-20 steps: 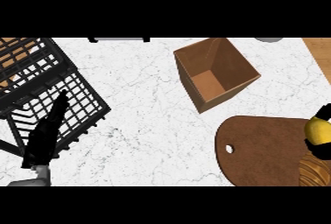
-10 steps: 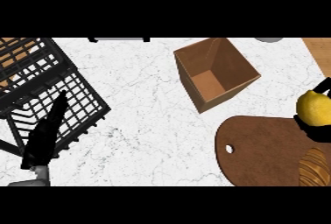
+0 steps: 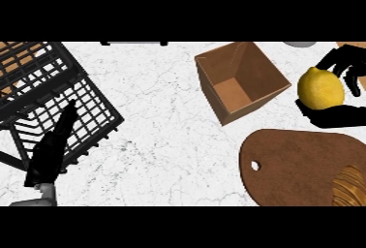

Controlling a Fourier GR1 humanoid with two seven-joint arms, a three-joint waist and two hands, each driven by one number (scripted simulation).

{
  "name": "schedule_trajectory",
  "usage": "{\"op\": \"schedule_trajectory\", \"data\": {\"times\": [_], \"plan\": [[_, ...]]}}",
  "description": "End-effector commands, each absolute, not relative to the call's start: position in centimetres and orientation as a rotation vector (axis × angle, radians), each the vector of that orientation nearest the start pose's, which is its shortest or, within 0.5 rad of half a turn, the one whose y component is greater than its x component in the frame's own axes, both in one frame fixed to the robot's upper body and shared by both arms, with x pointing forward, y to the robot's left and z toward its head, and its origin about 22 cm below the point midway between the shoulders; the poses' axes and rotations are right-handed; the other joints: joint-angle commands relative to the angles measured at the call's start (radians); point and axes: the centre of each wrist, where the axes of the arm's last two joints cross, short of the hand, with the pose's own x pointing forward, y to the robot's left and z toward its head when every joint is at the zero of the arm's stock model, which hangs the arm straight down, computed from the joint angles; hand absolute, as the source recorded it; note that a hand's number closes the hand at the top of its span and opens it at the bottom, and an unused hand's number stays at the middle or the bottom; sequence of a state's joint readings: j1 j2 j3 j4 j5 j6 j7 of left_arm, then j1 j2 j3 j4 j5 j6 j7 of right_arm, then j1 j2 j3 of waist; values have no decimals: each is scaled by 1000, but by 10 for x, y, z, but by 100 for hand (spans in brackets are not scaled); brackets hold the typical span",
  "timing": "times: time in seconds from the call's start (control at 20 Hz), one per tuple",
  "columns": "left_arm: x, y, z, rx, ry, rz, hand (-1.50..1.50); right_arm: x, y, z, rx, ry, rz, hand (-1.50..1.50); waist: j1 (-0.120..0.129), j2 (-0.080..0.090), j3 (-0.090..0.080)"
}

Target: Pick the lemon from the cutting board and place it in the cardboard box

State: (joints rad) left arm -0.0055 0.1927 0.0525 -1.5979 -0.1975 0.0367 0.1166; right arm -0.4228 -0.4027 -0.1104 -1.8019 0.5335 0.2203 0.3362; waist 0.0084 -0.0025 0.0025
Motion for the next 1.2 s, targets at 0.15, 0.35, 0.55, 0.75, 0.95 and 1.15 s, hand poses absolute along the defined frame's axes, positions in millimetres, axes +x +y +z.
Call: {"op": "schedule_trajectory", "data": {"times": [0.15,0.35,0.55,0.75,0.95,1.15], "plan": [[234,283,9,359,-1456,-224,0,360,-241,212,-843,-1628,693,150,20,7,-3],[258,270,15,351,-1459,-224,0,382,-202,189,-810,-1579,737,150,13,9,-3],[248,259,10,368,-1469,-216,0,391,-163,150,-780,-1509,770,150,14,9,-3],[246,267,9,357,-1449,-219,0,417,-174,140,-778,-1448,783,150,13,9,-2],[246,271,17,357,-1460,-245,0,437,-165,118,-757,-1358,703,-150,33,16,-2],[251,281,18,361,-1470,-208,0,445,-159,110,-733,-1380,708,-150,17,10,-2]]}}
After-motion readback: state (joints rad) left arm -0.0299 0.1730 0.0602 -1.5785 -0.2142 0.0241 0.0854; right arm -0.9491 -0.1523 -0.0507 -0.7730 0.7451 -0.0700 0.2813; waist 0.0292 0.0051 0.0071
